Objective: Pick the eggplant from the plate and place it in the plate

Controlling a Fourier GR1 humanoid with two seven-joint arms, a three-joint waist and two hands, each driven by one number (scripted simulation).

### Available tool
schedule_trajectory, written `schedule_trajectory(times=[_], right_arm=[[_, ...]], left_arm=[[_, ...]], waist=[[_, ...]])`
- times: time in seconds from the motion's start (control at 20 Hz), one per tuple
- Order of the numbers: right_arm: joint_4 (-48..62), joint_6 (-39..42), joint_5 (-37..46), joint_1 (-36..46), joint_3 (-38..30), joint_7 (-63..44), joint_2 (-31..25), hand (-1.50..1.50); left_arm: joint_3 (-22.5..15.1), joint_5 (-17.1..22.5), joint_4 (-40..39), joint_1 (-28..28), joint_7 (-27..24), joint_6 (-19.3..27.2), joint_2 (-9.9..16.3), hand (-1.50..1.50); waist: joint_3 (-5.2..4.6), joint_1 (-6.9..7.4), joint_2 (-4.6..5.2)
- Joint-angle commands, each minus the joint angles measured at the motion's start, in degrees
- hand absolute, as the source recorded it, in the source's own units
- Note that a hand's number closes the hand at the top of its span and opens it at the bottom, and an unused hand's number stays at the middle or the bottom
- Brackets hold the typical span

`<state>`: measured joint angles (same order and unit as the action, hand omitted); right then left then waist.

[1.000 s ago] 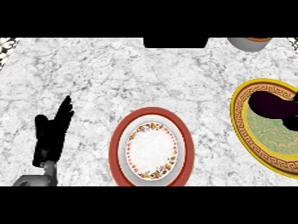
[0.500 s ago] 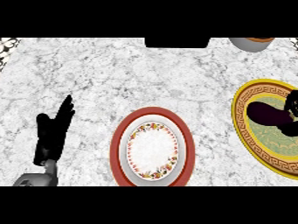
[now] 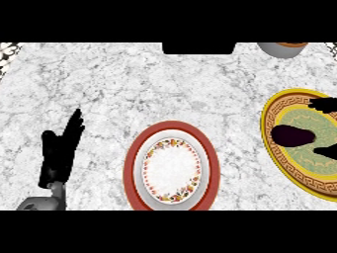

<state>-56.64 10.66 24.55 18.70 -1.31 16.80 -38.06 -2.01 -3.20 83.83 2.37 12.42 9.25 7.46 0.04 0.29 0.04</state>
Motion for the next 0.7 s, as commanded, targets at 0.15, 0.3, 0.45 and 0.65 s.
schedule_trajectory(times=[0.15, 0.3, 0.45, 0.65], right_arm=[[3.4, 7.4, -19.3, 1.6, -13.6, 9.5, 3.7, -1.5], [2.7, 11.6, -24.4, 0.3, -17.0, 7.5, 3.3, -1.5], [10.4, 18.0, -26.0, 1.9, -19.4, 11.0, -1.2, -1.5], [10.4, 20.9, -26.2, 0.9, -18.8, 11.7, -0.4, -1.5]], left_arm=[[0.3, 0.3, 0.7, -0.4, 1.2, 0.2, -0.2, 0.0], [1.3, 1.0, 0.1, -2.3, -1.8, -1.5, 1.2, 0.0], [0.3, -0.5, 0.2, 2.9, 3.5, 0.1, -0.1, 0.0], [-0.1, -0.8, -1.8, -0.7, -2.2, 0.0, -2.0, 0.0]], waist=[[0.14, -0.68, -0.09], [-0.04, -0.7, -0.19], [0.01, -0.25, 0.08], [-0.04, -0.23, -0.04]])
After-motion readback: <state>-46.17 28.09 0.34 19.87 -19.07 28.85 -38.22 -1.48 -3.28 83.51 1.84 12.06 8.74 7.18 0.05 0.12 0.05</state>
